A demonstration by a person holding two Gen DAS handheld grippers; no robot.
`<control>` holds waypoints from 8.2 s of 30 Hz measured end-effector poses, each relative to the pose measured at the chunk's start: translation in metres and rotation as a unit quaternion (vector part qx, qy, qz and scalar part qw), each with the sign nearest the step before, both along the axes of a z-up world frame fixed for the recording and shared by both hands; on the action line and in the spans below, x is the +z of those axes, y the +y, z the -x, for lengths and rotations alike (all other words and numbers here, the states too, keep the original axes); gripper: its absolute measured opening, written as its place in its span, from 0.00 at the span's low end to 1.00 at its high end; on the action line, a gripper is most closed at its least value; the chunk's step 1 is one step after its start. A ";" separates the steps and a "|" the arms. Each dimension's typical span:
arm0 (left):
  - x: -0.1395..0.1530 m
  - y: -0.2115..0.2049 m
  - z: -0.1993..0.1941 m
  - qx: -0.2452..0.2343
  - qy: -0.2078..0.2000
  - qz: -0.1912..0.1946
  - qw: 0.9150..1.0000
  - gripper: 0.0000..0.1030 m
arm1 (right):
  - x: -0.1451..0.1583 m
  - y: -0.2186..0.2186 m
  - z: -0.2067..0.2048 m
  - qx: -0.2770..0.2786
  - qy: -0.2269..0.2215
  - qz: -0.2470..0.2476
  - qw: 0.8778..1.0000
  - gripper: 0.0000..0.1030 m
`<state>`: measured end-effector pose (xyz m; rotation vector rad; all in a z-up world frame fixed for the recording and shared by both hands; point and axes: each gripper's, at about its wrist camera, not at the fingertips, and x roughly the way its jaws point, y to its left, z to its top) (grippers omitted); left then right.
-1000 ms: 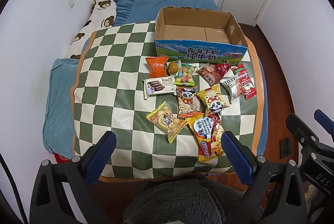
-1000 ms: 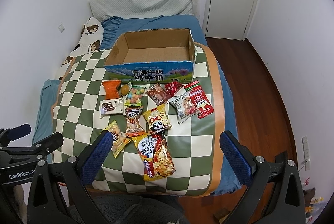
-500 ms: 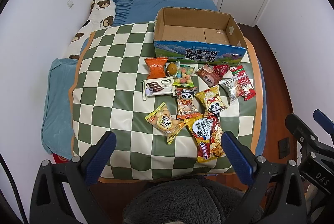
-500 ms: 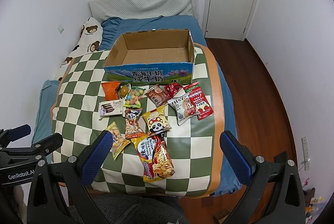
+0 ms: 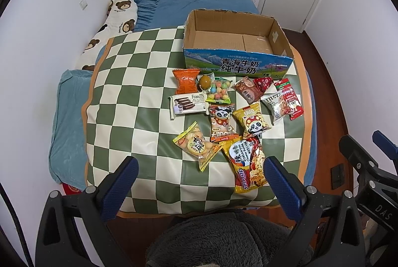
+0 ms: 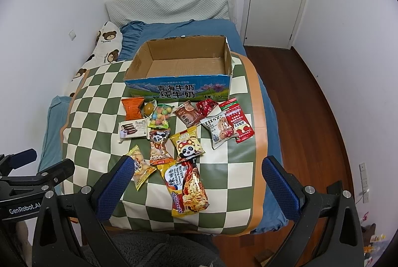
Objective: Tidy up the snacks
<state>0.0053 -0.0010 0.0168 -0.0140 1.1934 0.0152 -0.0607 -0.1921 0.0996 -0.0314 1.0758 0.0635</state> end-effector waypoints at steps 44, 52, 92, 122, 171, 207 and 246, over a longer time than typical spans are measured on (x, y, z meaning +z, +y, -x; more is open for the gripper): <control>-0.224 0.060 -0.096 0.144 0.228 0.145 0.952 0.98 | -0.300 0.045 -0.049 0.069 0.187 0.042 0.979 1.00; -0.317 0.041 -0.124 0.145 0.285 0.150 0.936 0.61 | -0.358 0.044 -0.054 0.065 0.233 0.052 0.969 1.00; -0.353 -0.031 -0.016 -0.039 0.177 0.023 0.983 0.41 | -0.370 0.054 -0.017 -0.050 0.260 -0.062 0.962 0.88; -0.111 -0.071 -0.384 -0.074 0.061 0.091 0.991 0.41 | -0.159 -0.029 -0.348 -0.078 0.116 -0.141 0.980 0.88; -0.084 -0.054 -0.374 -0.042 0.023 0.085 0.995 0.90 | -0.138 -0.014 -0.354 -0.015 0.107 -0.039 0.993 0.96; -0.298 -0.061 -0.150 -0.026 0.204 0.099 0.974 0.42 | -0.278 -0.012 -0.130 -0.002 0.215 -0.061 0.975 0.75; -0.149 -0.085 -0.169 -0.078 0.091 0.182 0.976 0.41 | -0.184 -0.049 -0.111 -0.043 0.131 -0.144 0.980 0.50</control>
